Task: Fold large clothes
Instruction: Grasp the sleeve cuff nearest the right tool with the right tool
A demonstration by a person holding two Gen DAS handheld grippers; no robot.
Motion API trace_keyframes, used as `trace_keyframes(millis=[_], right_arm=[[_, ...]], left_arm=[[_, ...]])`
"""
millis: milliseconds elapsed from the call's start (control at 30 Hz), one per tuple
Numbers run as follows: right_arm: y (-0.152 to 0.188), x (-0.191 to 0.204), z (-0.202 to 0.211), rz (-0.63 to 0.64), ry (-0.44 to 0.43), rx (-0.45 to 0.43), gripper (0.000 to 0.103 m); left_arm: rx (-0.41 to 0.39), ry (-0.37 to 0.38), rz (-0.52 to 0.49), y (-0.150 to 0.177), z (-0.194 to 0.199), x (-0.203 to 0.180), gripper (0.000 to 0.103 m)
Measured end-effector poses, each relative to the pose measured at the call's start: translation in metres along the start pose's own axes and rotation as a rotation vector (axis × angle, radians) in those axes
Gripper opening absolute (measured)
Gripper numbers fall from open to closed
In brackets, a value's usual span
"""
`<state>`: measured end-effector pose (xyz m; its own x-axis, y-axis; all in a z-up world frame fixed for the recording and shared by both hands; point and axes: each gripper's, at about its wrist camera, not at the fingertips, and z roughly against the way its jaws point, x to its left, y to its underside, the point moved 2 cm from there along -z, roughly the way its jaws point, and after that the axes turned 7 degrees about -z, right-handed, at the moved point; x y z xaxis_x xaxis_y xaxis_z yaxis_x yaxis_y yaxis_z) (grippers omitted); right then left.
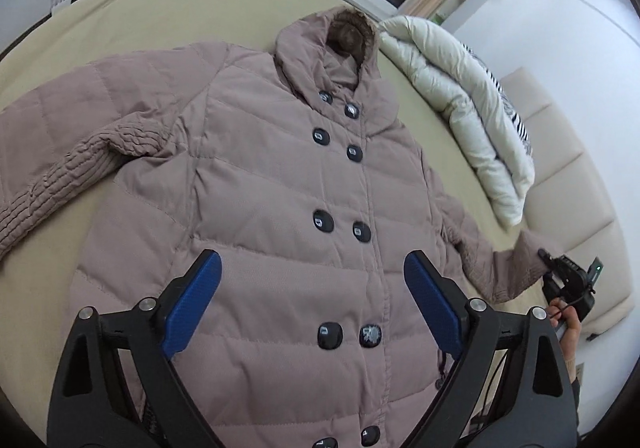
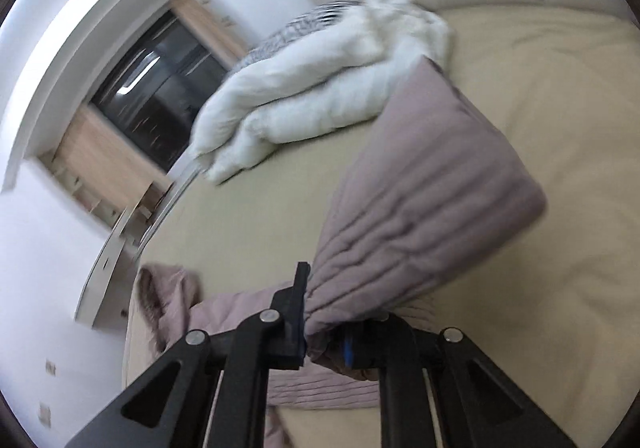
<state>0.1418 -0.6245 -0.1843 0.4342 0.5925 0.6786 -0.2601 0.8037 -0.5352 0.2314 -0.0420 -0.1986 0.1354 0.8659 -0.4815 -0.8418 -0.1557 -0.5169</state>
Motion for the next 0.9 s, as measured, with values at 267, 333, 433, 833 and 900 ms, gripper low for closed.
trace_keyframes(millis=[267,333,433,833,900], right_arm=[[0.17,0.173,-0.074,0.369,-0.18,0.321,0.02],[0.219,0.181,-0.091,0.428,-0.142,0.388,0.024],[0.27,0.184,-0.102,0.539,-0.074,0.41,0.025],[0.283,0.171,-0.059,0.558,-0.143,0.406,0.103],[0.271,0.148,-0.049,0.443,-0.168,0.429,0.103]], left_arm=[[-0.032,0.084,0.165,-0.018,0.009,0.057,0.093],[-0.029,0.108,0.195,-0.02,0.007,0.068,0.093],[-0.012,0.132,0.225,-0.017,0.002,0.08,0.093],[0.148,0.264,0.194,-0.035,-0.083,0.029,0.094],[0.189,0.254,0.176,-0.038,-0.106,0.018,0.094]])
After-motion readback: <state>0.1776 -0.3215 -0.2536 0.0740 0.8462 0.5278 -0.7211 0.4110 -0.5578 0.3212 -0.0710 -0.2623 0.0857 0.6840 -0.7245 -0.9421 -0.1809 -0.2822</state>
